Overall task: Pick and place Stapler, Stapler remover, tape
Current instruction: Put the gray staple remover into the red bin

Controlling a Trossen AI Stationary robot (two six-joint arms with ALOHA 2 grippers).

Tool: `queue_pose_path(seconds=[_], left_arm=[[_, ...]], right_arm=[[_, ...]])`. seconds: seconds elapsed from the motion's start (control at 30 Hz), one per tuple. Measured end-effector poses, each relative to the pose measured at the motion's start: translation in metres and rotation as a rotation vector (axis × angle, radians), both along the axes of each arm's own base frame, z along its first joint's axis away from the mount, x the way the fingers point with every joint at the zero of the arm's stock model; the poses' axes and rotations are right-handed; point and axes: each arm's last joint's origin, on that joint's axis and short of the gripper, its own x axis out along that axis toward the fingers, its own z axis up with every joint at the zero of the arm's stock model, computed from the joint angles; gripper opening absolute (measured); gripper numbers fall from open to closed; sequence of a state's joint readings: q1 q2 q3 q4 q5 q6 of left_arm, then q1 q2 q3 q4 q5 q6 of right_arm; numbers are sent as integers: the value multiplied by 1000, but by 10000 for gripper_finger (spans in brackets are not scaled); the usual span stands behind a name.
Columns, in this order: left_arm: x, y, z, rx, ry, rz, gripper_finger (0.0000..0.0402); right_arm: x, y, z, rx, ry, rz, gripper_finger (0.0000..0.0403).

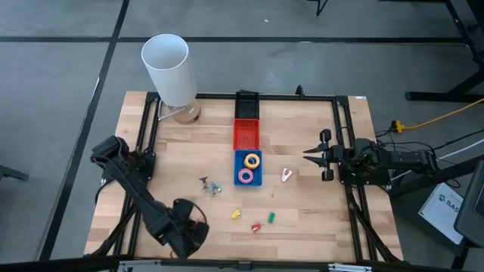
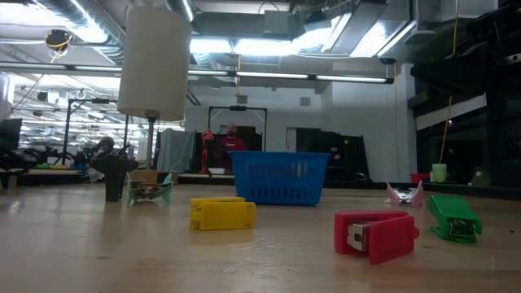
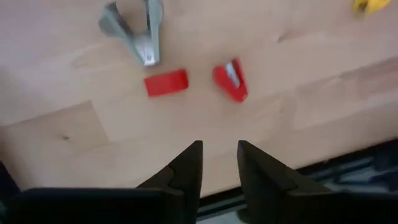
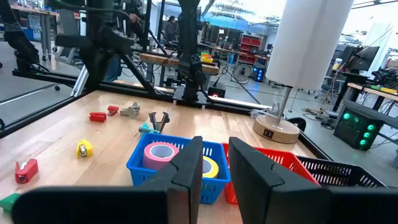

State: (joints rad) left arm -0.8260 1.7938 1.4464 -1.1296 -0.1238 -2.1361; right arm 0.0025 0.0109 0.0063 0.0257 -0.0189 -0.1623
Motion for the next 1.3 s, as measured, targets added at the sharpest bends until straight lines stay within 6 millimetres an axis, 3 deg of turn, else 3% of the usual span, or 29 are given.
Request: queue_pose_path(seconds=[0.4, 0.6, 0.9, 1.1, 1.3], left_arm=[[-26, -28, -22, 53, 97, -58, 192], [-23, -11, -26, 214, 152, -25, 218], [-12, 14, -54, 217, 220, 22, 220], [-11, 19, -78, 140, 168, 35, 221], [-11, 31, -86, 173, 158, 64, 215]], right_arm=[[0, 0, 0, 0, 0, 0, 81], [0, 0, 0, 0, 0, 0, 81], [0, 0, 0, 0, 0, 0, 81], [0, 0, 0, 0, 0, 0, 81], [0, 0, 0, 0, 0, 0, 81]])
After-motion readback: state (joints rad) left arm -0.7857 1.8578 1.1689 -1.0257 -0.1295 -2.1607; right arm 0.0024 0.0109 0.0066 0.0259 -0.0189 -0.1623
